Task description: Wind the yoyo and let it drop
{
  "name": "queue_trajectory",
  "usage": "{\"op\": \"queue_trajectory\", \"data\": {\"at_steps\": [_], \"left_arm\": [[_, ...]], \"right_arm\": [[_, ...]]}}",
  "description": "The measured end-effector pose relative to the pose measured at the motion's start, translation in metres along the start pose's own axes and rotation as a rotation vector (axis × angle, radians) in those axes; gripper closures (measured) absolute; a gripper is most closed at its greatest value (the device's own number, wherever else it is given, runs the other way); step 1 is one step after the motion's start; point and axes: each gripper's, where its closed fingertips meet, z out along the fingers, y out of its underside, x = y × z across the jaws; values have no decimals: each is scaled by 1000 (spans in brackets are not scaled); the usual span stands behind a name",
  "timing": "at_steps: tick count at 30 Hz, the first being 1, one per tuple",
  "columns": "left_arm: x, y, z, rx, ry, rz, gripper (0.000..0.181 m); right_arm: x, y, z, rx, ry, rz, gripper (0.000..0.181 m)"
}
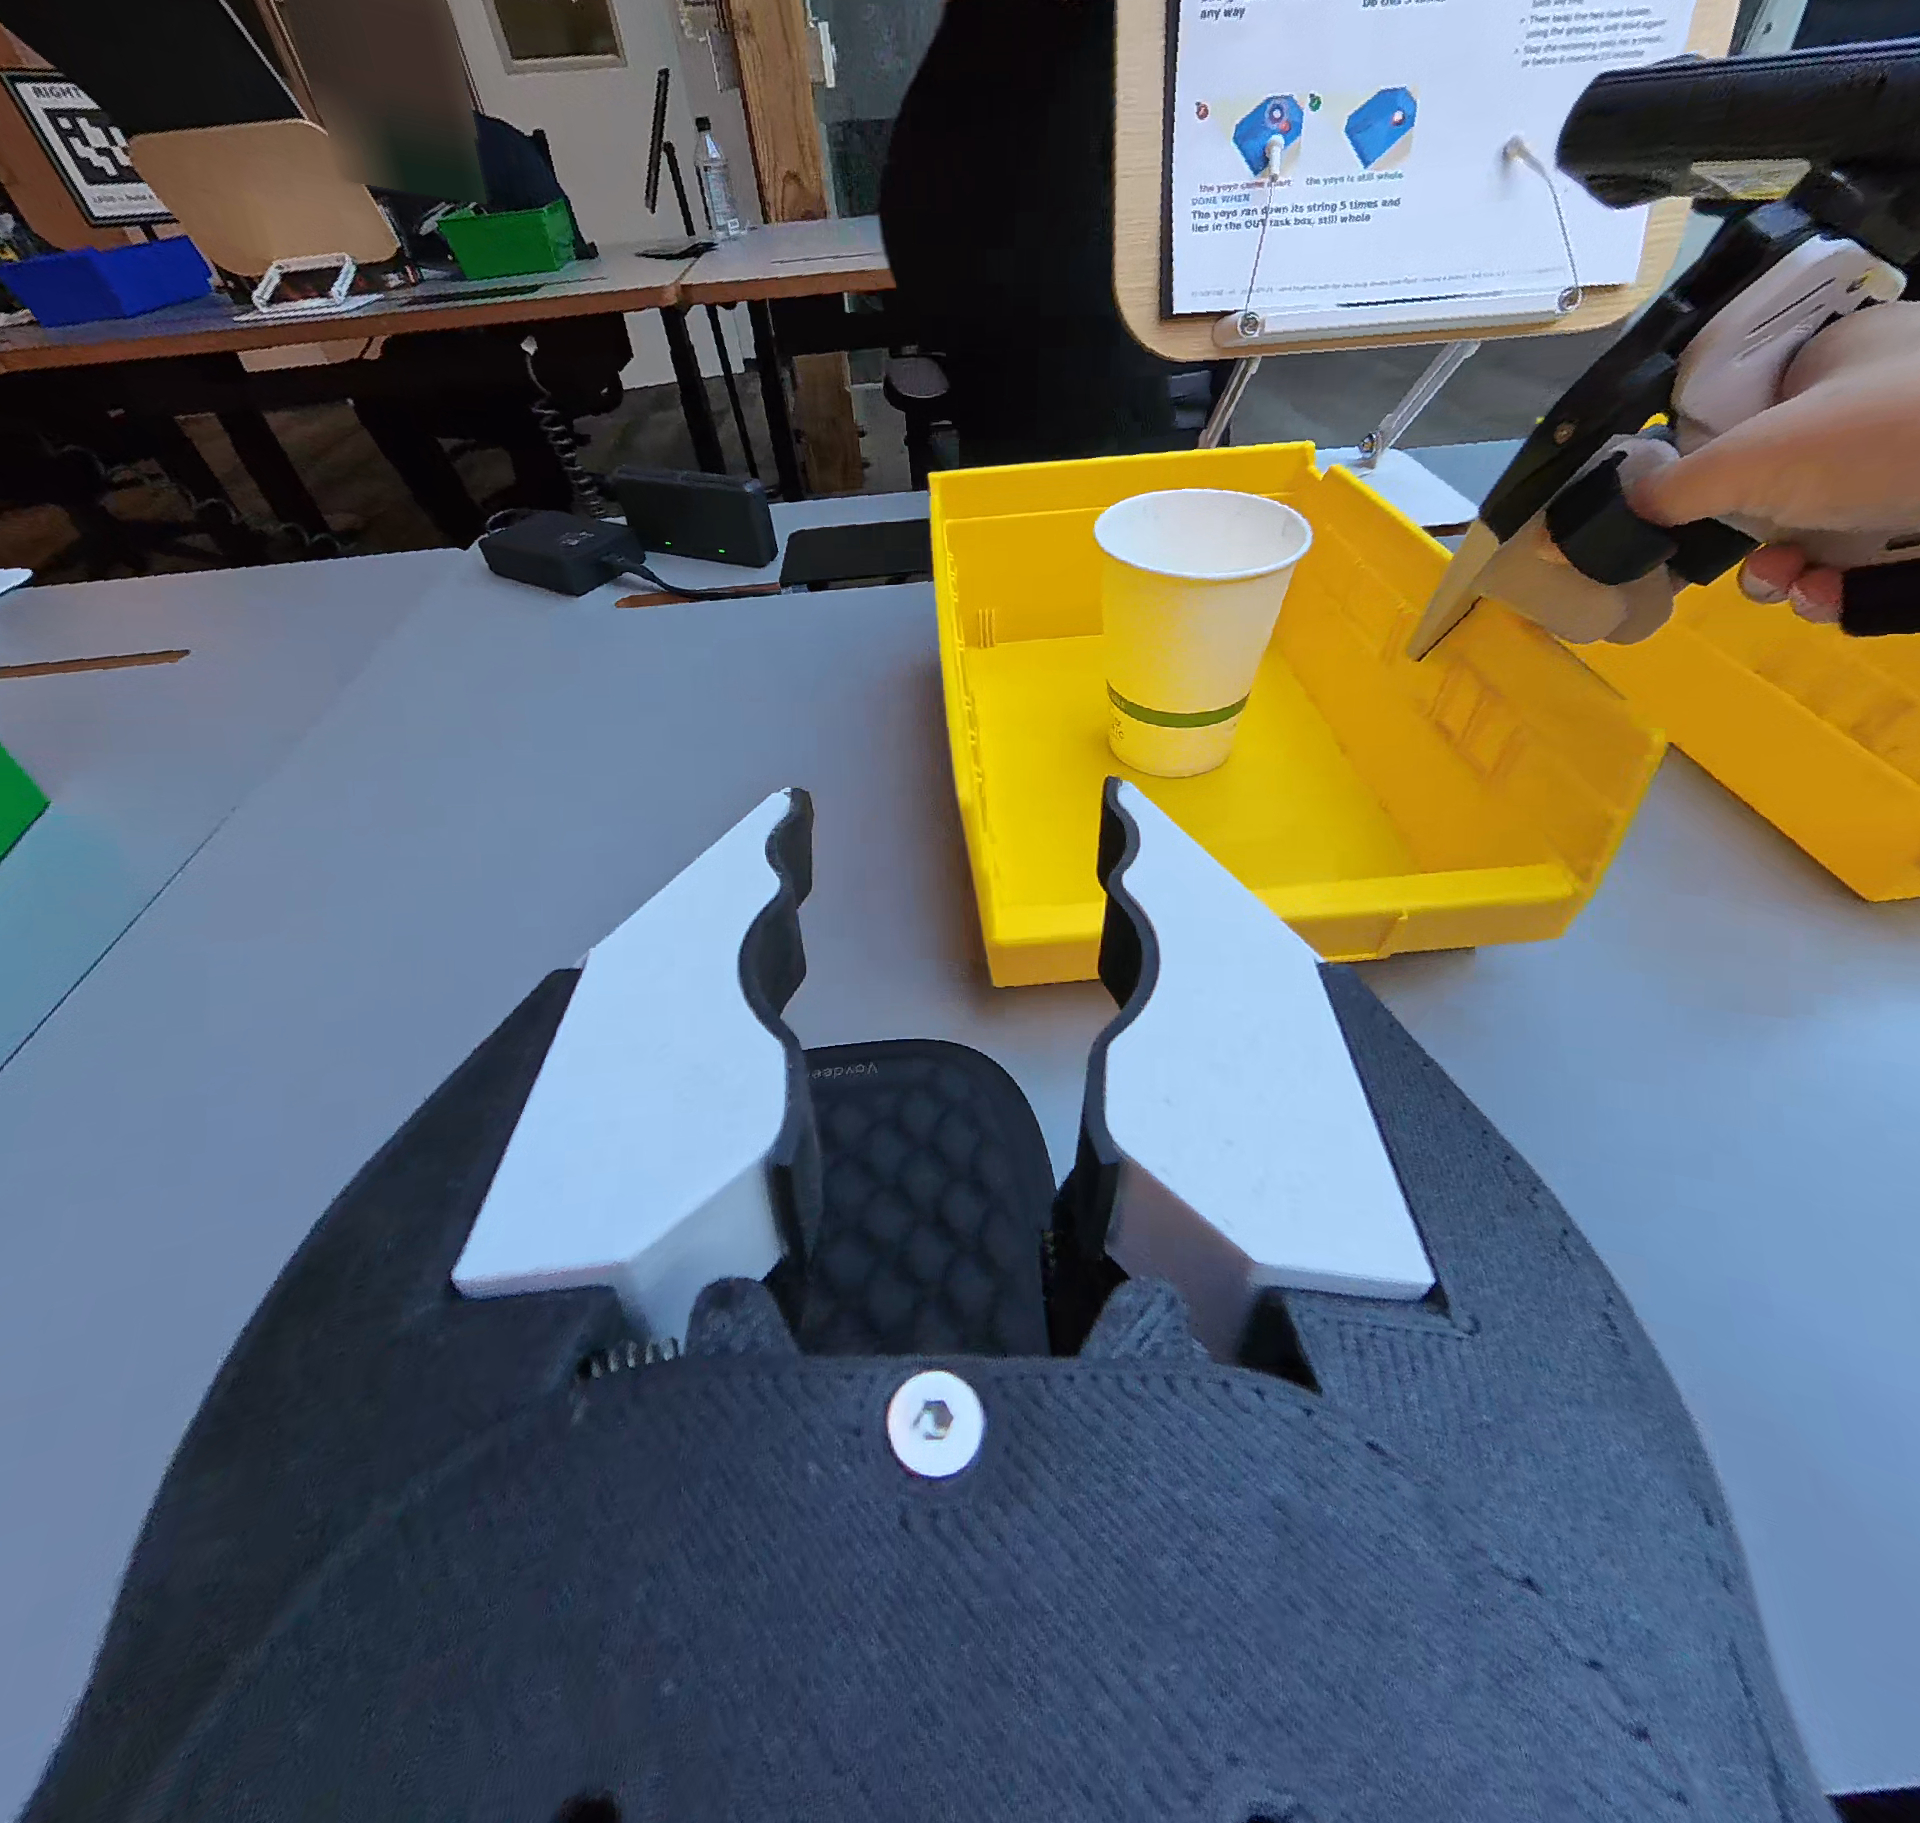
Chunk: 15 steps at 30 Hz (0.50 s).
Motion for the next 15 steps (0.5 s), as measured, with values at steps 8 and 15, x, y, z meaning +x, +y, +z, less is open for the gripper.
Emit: {"op": "queue_trajectory", "data": {"at_steps": [8, 15], "left_arm": [[5, 4, 4, -12, 7, 5, 127], [14, 4, 5, -13, 22, 9, 127]], "right_arm": [[37, 9, -15, -3, 29, 52, 177], [56, 13, -22, 11, 43, 79, 175]]}}
